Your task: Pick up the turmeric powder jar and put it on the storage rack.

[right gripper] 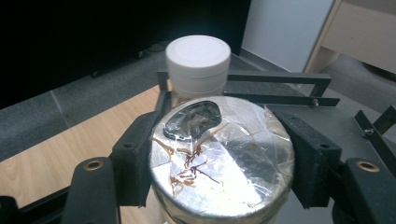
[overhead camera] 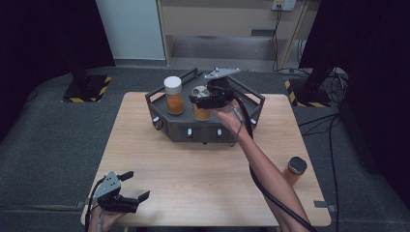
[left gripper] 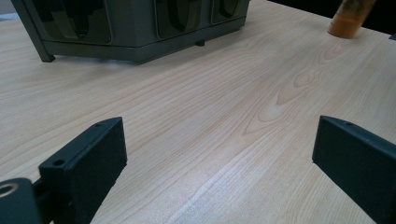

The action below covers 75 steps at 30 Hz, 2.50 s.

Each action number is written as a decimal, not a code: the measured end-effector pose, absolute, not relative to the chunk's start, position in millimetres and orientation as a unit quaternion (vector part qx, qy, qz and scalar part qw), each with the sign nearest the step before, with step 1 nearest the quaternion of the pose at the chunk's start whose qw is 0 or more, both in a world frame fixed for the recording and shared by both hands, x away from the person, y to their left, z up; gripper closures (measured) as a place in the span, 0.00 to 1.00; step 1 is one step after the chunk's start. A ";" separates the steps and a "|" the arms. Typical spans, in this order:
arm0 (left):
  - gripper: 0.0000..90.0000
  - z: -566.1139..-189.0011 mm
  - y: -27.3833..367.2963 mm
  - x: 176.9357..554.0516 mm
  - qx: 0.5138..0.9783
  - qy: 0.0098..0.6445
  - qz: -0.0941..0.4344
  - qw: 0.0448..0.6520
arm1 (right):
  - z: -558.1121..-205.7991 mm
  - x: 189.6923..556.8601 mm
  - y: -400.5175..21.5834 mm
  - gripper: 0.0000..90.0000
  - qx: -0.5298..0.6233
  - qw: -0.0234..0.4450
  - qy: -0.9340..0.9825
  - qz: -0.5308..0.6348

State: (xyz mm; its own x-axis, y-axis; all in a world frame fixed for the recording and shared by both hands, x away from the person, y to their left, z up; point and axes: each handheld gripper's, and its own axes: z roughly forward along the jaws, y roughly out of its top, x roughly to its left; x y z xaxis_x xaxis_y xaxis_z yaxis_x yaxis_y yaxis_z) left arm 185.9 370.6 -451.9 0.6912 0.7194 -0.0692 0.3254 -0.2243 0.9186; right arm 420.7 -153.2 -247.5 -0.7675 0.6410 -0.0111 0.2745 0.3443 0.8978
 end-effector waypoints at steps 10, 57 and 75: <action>0.03 -452.1 371.0 186.1 0.758 0.345 0.189 0.520 | -258.4 437.4 -146.9 0.38 0.321 0.202 0.782 0.495; 0.03 -452.1 371.0 186.1 0.760 0.344 0.189 0.519 | -308.2 456.8 -126.3 0.38 0.365 0.228 0.758 0.490; 0.03 -452.2 371.0 185.7 0.759 0.343 0.189 0.520 | -313.6 458.3 -127.9 0.38 0.370 0.226 0.753 0.495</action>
State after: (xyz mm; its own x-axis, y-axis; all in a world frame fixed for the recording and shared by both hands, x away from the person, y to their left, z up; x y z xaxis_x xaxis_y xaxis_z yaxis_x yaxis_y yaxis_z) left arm 185.7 371.0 -452.2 0.6924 0.7181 -0.0694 0.3248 -0.2243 0.9188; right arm 458.3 -127.9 -313.6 -0.6239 0.7810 0.0261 0.3342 0.2365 0.9124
